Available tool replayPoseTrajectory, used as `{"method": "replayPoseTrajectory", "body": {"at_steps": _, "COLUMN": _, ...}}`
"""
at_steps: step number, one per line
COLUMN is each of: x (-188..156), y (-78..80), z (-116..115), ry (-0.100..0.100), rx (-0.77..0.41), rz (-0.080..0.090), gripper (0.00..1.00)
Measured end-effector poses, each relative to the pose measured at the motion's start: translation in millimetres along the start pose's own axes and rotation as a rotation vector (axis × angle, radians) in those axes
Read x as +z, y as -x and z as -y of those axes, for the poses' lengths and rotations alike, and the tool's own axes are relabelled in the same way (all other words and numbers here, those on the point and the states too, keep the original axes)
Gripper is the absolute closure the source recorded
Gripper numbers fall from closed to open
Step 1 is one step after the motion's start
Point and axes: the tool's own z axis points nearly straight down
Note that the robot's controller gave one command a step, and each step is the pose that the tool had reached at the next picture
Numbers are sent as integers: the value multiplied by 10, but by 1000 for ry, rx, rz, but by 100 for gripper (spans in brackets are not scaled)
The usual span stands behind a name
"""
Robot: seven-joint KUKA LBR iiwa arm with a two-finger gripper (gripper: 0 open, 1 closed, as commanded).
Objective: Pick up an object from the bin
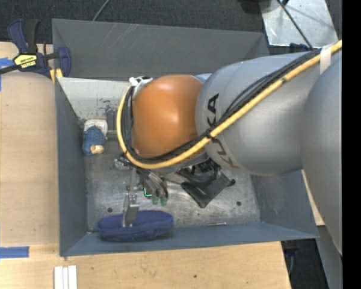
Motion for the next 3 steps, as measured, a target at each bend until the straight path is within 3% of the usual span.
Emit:
{"method": "replayPoseTrajectory", "body": {"at_steps": 1, "x": 899, "y": 155, "z": 72, "ry": 3, "rx": -383, "rz": 23, "gripper": 0}}
{"method": "replayPoseTrajectory", "body": {"at_steps": 2, "x": 1017, "y": 196, "z": -224, "ry": 0, "rx": -398, "rz": 19, "gripper": 0}}
{"method": "replayPoseTrajectory", "body": {"at_steps": 3, "x": 1087, "y": 167, "z": -238, "ry": -10, "rx": -762, "rz": 29, "gripper": 0}}
